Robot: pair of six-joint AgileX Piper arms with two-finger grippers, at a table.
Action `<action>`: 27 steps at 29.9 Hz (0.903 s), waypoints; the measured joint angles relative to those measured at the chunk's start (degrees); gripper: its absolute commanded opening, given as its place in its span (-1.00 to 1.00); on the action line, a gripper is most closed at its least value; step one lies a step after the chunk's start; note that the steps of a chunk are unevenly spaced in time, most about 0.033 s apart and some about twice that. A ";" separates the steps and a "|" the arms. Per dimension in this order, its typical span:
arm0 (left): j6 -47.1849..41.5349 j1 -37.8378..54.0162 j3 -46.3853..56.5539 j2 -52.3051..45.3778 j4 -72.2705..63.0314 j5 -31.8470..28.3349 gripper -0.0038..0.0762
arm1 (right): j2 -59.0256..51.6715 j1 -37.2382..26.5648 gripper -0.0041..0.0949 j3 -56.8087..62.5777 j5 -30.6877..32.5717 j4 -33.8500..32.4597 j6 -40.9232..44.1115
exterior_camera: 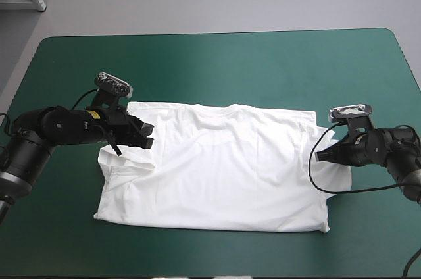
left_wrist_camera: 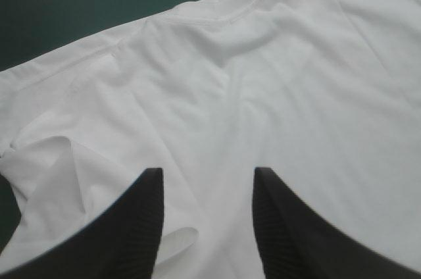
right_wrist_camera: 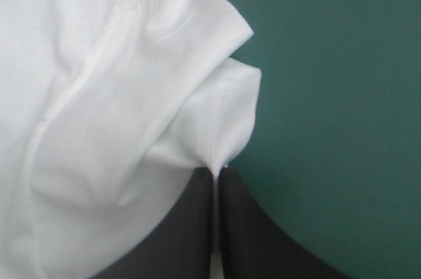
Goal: Fold the cloth
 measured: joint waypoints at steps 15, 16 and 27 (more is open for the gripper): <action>-1.07 0.00 0.00 0.00 2.67 0.00 -0.09 | -5.53 0.00 -0.50 0.06 7.04 26.96 -18.24; -1.07 0.00 0.00 0.00 2.79 0.00 -0.09 | -5.53 0.00 -0.39 0.06 7.17 28.53 -19.26; -1.27 0.00 0.00 0.00 3.11 0.22 -0.09 | -5.53 0.00 -0.29 0.06 18.48 50.26 -35.99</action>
